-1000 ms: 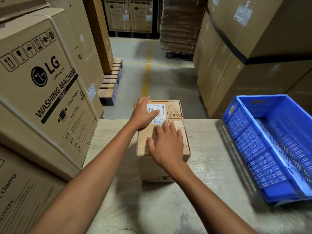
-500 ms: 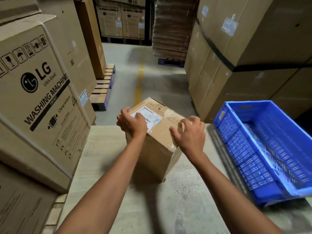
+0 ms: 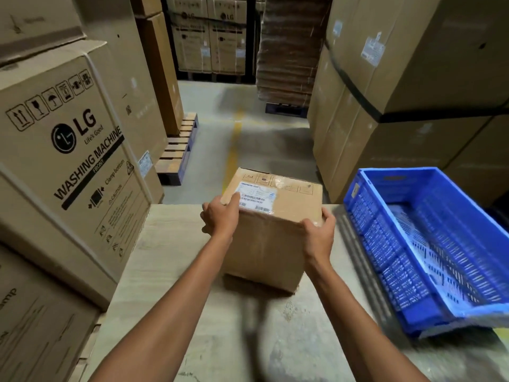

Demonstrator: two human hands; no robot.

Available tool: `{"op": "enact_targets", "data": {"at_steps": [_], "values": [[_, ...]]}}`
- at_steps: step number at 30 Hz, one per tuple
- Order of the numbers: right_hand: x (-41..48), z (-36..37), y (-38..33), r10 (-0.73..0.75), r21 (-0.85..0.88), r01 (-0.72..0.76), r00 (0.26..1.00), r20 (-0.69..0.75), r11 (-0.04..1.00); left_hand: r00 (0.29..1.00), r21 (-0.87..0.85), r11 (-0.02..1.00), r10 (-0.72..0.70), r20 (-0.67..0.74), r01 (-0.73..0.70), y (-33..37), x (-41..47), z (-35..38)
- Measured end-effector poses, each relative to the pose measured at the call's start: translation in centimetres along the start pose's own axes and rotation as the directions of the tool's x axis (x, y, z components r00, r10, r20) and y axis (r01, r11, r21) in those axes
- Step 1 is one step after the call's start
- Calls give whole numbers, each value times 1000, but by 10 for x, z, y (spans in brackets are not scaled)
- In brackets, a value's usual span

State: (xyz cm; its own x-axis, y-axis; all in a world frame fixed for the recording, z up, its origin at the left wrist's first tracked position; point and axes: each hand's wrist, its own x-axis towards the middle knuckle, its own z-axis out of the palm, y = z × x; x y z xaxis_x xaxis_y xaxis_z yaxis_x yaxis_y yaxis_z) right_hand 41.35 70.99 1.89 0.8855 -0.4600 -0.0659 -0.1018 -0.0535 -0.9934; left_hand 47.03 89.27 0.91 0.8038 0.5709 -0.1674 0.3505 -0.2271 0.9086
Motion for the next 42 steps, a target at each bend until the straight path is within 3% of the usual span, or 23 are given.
{"op": "enact_targets", "data": {"at_steps": [5,13,18,27,32,42], "values": [[24,-71,-23,-18,62,12,995,93,998,995,-195,977,93,27,-86,18,-75,18],[54,-186,-86,-197,270,148,967,164,951,962,-443,862,273,-3,-246,96,-172,60],[83,-238,-140,-296,360,215,936,188,908,937,-538,799,346,44,-269,146,-202,84],[161,-304,-205,-400,464,323,913,76,825,877,-706,642,477,62,-299,228,-207,161],[228,-337,-194,-340,481,312,940,-30,819,858,-760,613,491,152,-216,258,-196,240],[333,-382,-133,-121,347,137,990,-67,928,864,-690,724,350,361,-5,231,-189,360]]}}
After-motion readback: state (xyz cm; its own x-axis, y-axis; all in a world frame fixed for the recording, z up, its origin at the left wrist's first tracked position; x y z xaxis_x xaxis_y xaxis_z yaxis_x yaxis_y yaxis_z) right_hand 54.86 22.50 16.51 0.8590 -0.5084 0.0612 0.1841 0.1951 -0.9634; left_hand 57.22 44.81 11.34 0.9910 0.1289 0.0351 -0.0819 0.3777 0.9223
